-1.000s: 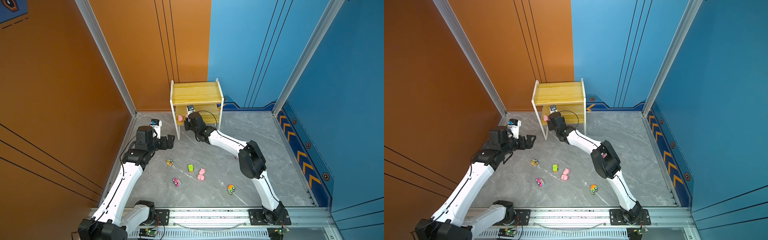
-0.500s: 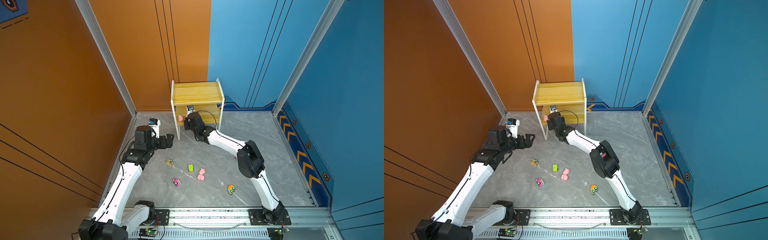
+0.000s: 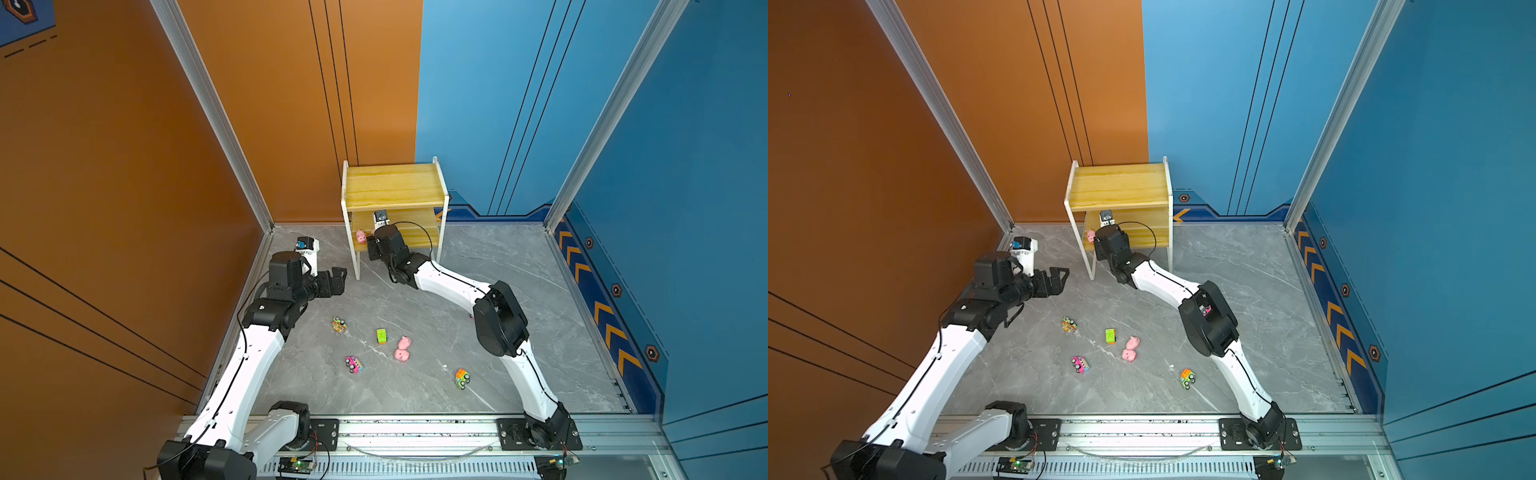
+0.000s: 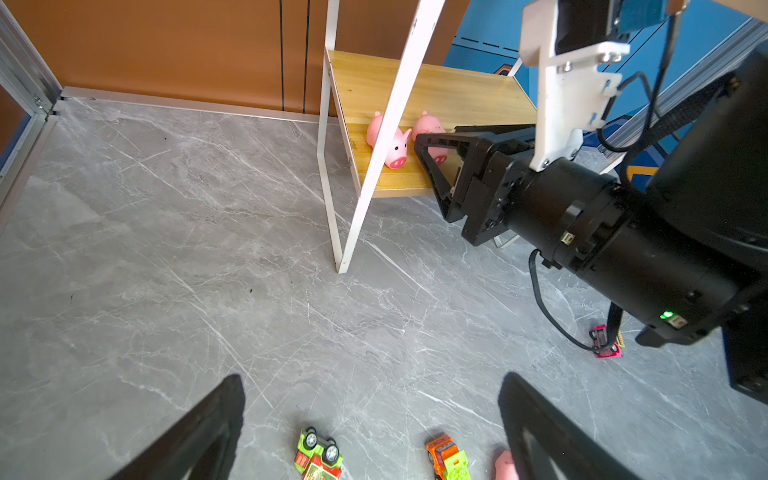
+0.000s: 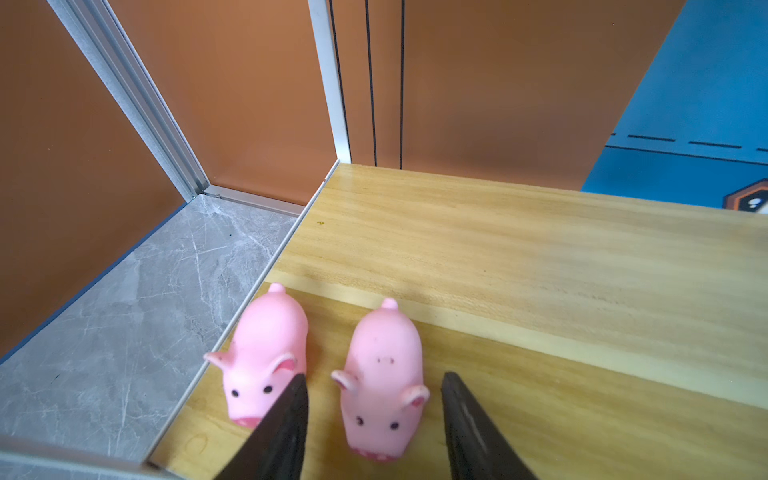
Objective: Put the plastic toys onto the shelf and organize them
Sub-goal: 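Set the pig beside the first pig and open the right gripper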
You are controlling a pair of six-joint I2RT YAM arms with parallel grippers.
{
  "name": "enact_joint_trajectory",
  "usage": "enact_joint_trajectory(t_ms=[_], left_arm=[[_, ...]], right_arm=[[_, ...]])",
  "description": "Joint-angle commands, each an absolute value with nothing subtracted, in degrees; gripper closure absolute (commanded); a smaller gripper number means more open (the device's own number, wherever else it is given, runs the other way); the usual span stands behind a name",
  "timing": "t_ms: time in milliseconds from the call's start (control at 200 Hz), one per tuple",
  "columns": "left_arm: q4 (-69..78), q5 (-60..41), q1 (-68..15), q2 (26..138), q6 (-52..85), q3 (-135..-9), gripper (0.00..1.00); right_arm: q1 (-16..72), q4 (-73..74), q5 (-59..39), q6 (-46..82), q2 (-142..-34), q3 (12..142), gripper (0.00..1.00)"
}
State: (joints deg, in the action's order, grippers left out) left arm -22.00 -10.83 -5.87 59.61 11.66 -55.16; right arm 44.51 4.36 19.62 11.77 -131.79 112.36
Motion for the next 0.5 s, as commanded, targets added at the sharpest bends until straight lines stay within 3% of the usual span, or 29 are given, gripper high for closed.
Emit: enact_joint_trajectory(t_ms=[0,305,496], left_arm=[[-21.1,-12.07,-5.19,58.63,12.29,-54.25,0.04],[-20.68,-11.2,-4.67,58.6,13.17,-54.01,0.04],[-20.74,-10.3,-3.0,59.4,15.06,-54.09,0.04]], right_arm=[[45.26,8.35,22.15,10.92,-126.34,109.94,0.45],[46.86,13.0,23.46,10.03,-115.52,97.71,0.36],[48.58,15.06,22.92,12.06,-104.55,82.21,0.3]])
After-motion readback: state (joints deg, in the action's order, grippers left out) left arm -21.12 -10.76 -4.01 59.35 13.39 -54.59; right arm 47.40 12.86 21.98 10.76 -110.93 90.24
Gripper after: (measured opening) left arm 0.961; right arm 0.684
